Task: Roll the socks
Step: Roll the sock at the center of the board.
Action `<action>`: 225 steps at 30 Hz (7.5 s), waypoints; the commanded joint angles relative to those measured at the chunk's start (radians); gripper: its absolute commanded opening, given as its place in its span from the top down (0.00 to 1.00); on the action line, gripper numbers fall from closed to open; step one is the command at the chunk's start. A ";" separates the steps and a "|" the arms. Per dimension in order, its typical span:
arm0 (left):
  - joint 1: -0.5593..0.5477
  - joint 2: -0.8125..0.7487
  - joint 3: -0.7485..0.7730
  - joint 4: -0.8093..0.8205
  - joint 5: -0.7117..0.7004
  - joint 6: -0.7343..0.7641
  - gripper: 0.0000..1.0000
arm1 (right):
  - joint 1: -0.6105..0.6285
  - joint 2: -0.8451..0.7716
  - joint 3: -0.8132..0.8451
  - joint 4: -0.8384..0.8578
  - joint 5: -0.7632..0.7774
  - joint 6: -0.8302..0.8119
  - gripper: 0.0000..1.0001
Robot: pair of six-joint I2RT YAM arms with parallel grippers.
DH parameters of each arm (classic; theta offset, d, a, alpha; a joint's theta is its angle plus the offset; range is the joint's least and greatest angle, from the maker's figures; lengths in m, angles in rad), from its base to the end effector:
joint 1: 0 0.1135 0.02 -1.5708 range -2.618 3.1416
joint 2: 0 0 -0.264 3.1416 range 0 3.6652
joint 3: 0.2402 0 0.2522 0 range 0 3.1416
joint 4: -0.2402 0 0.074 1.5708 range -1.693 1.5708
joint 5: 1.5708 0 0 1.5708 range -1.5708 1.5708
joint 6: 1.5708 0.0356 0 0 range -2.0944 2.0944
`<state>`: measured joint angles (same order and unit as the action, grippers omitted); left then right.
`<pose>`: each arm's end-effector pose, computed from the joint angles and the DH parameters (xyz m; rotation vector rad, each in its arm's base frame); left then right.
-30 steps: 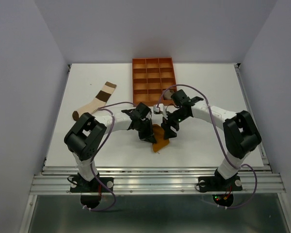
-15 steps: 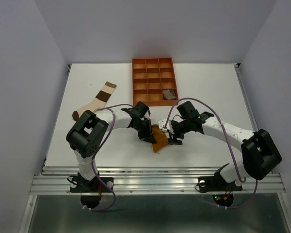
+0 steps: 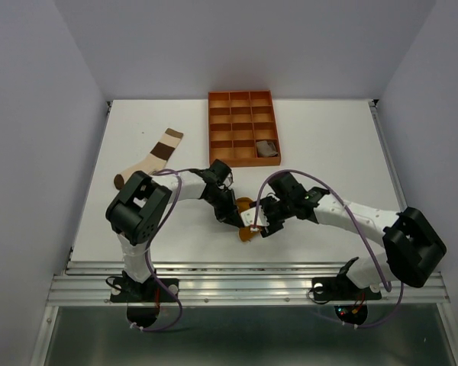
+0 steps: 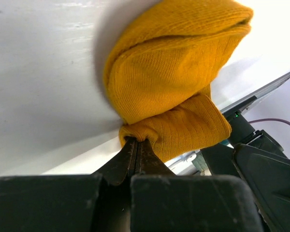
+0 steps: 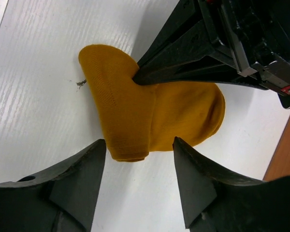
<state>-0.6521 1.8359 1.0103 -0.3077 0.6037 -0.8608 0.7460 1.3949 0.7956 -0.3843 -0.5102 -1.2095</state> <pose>0.2605 -0.2243 0.1354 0.1003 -2.8460 1.0768 0.1851 0.1947 0.1973 -2.1177 1.1967 0.4471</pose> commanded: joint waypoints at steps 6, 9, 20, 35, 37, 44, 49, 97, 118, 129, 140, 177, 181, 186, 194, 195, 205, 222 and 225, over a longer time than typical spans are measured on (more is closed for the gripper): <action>0.023 0.054 0.001 -0.103 -0.064 0.037 1.00 | 0.041 -0.036 -0.024 -0.010 0.035 -0.076 0.39; 0.023 0.059 0.016 -0.117 -0.073 0.046 1.00 | 0.053 -0.043 -0.024 -0.027 0.035 -0.081 0.40; 0.022 0.068 0.068 -0.157 -0.091 0.074 1.00 | 0.062 -0.036 -0.038 -0.014 0.025 -0.091 0.41; 0.023 0.111 0.106 -0.179 -0.044 0.108 1.00 | 0.062 0.033 -0.070 0.013 0.007 -0.084 0.47; 0.023 0.105 0.099 -0.165 -0.032 0.103 1.00 | 0.062 0.039 -0.073 0.019 0.001 -0.081 0.47; 0.023 0.085 0.071 -0.131 0.014 0.103 1.00 | 0.062 0.096 -0.095 0.111 0.047 -0.051 0.49; 0.025 0.079 0.085 -0.139 0.018 0.108 1.00 | 0.062 0.131 -0.095 0.130 0.038 -0.047 0.68; -0.023 -0.402 -0.073 0.171 -0.311 0.244 0.54 | -0.249 0.610 0.384 -0.410 -0.303 0.384 0.99; -0.116 -0.395 -0.208 0.211 -0.299 0.187 0.55 | -0.267 0.651 0.360 -0.343 -0.360 0.475 0.99; -0.115 -0.279 -0.205 0.328 -0.266 0.175 0.56 | -0.267 0.636 0.352 -0.366 -0.378 0.432 0.99; -0.095 -0.172 -0.184 0.371 -0.185 0.157 0.94 | -0.267 0.624 0.340 -0.370 -0.373 0.401 0.99; -0.093 0.011 0.102 -0.059 -0.271 0.132 1.00 | -0.267 0.170 0.281 -0.281 -0.323 0.266 0.26; -0.093 0.011 0.120 -0.094 -0.271 0.112 1.00 | -0.241 0.127 0.210 -0.273 -0.288 0.206 0.27; -0.093 0.025 0.136 -0.123 -0.242 0.095 1.00 | -0.146 -0.003 0.045 -0.098 -0.121 0.182 0.27; -0.092 0.039 0.117 -0.111 -0.183 0.075 1.00 | -0.085 -0.074 -0.006 -0.015 -0.005 0.128 0.27; -0.092 0.042 0.114 -0.107 -0.179 0.072 1.00 | -0.085 -0.074 -0.009 -0.004 0.004 0.113 0.27; -0.081 0.079 0.114 -0.123 -0.137 0.059 1.00 | 0.019 -0.083 -0.030 -0.019 0.117 -0.004 0.29; -0.066 0.083 0.097 -0.128 -0.127 0.028 1.00 | 0.049 -0.077 -0.059 -0.130 0.114 -0.044 0.34; -0.063 0.082 0.102 -0.140 -0.134 0.032 1.00 | 0.049 -0.077 -0.062 -0.130 0.111 -0.045 0.35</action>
<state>-0.7174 1.8839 1.1336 -0.3573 0.5350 -0.8410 0.7868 1.3407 0.7422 -0.4873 -0.3790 -1.2381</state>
